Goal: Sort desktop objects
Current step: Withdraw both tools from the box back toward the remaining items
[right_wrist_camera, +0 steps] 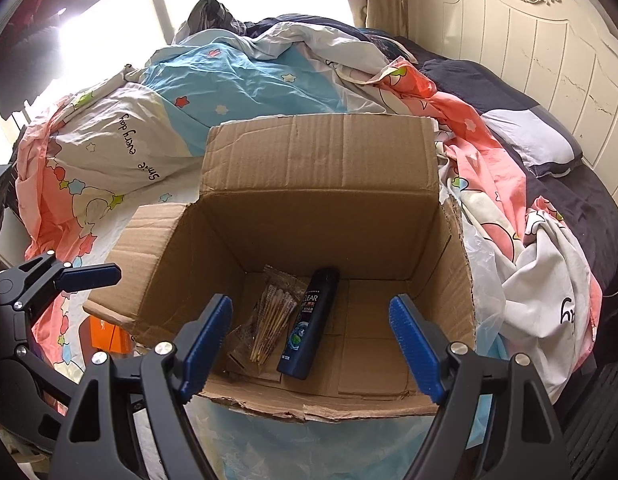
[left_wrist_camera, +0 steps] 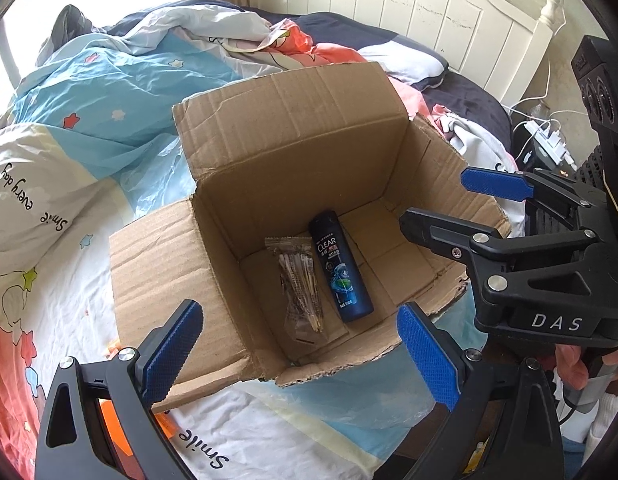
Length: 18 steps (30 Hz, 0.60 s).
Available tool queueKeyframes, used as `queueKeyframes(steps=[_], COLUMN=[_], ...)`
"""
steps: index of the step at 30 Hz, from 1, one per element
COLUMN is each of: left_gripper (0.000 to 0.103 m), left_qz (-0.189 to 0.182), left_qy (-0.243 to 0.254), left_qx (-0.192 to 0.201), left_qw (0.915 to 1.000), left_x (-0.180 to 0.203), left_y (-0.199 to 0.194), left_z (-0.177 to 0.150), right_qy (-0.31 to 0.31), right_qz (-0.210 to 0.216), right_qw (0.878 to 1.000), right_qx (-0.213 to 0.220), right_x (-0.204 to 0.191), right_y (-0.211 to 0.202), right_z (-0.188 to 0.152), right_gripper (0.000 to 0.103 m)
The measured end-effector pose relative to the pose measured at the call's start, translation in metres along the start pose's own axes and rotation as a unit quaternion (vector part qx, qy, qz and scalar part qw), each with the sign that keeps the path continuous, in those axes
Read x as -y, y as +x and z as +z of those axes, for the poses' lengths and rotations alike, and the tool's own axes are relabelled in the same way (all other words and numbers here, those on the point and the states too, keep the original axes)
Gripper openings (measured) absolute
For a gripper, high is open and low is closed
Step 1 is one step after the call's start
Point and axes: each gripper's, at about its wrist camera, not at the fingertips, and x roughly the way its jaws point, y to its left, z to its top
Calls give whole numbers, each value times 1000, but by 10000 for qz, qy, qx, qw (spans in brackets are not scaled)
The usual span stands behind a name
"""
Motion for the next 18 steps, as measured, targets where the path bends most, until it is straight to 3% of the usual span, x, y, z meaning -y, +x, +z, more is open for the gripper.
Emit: queueKeyframes(steps=[18], left_gripper=[100], left_qz=[40], left_qy=[141], left_qx=[77], left_qw=[9999], left_x=[8], left_y=[-31], left_z=[-18], right_qy=[-181], right_qz=[-126], right_qw=[9997], right_qx=[48], right_x=[-23], right_y=[-30], right_z=[-19], right_gripper=[78])
